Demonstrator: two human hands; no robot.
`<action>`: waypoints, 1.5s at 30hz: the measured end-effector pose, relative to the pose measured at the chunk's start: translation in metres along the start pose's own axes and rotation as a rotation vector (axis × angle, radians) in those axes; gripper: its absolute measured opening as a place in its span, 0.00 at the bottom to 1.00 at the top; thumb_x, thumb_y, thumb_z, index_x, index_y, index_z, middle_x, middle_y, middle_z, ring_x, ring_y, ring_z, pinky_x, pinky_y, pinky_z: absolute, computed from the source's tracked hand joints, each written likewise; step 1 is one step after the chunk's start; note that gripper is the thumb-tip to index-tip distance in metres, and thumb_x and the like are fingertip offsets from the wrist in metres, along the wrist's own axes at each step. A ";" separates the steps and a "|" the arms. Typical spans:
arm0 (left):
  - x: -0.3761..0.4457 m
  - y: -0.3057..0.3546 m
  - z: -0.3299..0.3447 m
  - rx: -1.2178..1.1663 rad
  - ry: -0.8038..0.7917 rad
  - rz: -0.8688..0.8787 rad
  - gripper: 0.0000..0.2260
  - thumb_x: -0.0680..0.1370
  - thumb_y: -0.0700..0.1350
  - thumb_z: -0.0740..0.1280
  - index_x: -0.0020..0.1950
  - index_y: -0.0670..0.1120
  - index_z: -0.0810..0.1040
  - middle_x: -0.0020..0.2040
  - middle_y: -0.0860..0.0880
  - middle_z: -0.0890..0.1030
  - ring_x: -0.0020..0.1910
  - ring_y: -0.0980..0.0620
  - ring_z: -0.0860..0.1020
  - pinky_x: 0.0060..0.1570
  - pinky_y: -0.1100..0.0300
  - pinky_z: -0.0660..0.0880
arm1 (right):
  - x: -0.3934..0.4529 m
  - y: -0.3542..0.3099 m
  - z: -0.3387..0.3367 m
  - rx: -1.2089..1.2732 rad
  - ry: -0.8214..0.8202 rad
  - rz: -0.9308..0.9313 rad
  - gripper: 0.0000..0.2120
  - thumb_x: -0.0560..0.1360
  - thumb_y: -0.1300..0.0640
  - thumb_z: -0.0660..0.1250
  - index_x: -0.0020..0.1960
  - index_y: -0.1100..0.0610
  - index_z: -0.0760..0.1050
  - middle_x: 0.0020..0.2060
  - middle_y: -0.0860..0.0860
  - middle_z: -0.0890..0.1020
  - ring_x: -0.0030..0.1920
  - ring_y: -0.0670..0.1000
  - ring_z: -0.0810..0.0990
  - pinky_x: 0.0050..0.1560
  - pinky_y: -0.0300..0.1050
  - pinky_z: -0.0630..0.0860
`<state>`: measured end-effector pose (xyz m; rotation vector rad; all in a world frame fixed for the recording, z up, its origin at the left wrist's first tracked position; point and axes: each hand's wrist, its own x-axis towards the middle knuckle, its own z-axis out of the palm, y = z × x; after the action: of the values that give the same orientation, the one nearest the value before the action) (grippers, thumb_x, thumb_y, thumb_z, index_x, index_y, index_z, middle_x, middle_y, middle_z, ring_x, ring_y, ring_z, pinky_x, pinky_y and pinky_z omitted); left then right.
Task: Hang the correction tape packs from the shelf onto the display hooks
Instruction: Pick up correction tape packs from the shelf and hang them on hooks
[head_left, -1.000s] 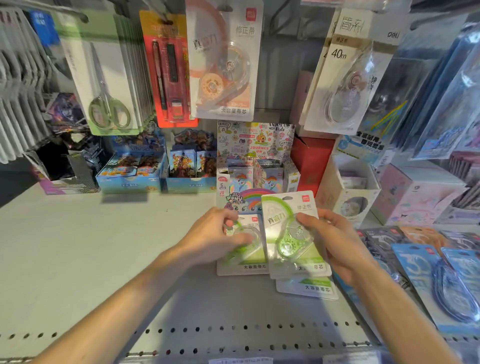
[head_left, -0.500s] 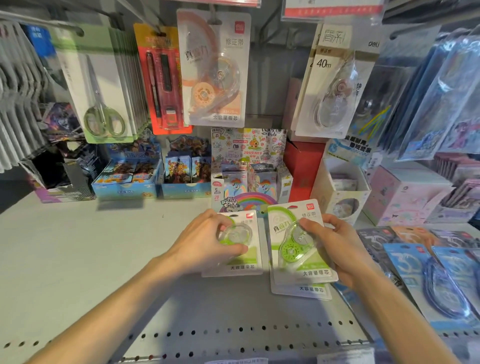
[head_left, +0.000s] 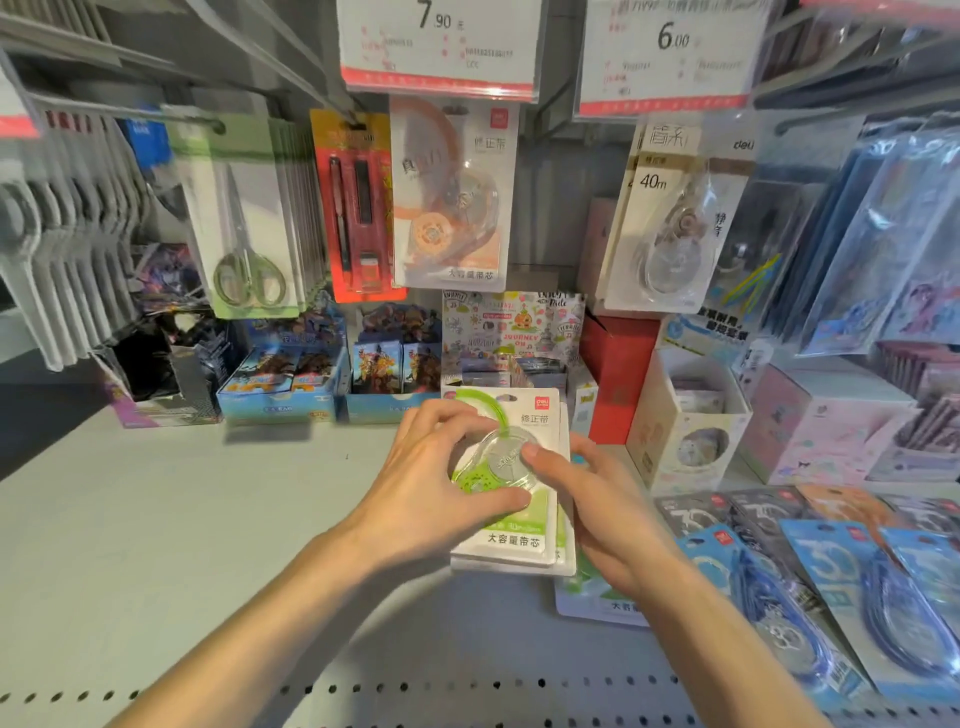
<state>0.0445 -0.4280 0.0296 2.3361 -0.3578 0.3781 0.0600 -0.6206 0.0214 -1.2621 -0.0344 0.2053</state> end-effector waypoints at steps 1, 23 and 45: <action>-0.001 0.001 -0.004 -0.039 0.021 -0.012 0.36 0.64 0.71 0.72 0.69 0.56 0.75 0.66 0.61 0.68 0.69 0.64 0.64 0.60 0.81 0.59 | 0.000 -0.002 0.000 -0.004 -0.006 -0.025 0.20 0.77 0.64 0.73 0.68 0.61 0.75 0.53 0.60 0.88 0.54 0.60 0.88 0.51 0.53 0.86; 0.003 0.031 -0.100 -0.749 0.394 -0.152 0.33 0.59 0.51 0.82 0.61 0.48 0.76 0.50 0.50 0.89 0.48 0.50 0.88 0.47 0.56 0.83 | -0.004 -0.083 0.026 -0.013 -0.104 -0.453 0.15 0.75 0.59 0.72 0.62 0.57 0.80 0.54 0.56 0.89 0.53 0.57 0.88 0.49 0.50 0.85; -0.007 0.065 -0.168 -0.586 0.559 0.276 0.24 0.67 0.52 0.79 0.59 0.56 0.76 0.56 0.52 0.87 0.55 0.51 0.86 0.50 0.59 0.83 | -0.003 -0.136 0.062 -0.193 -0.054 -0.781 0.09 0.78 0.57 0.73 0.57 0.49 0.79 0.48 0.44 0.89 0.49 0.43 0.88 0.44 0.31 0.80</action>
<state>-0.0129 -0.3540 0.1835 1.5346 -0.4414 0.9000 0.0666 -0.6016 0.1692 -1.3456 -0.5937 -0.4489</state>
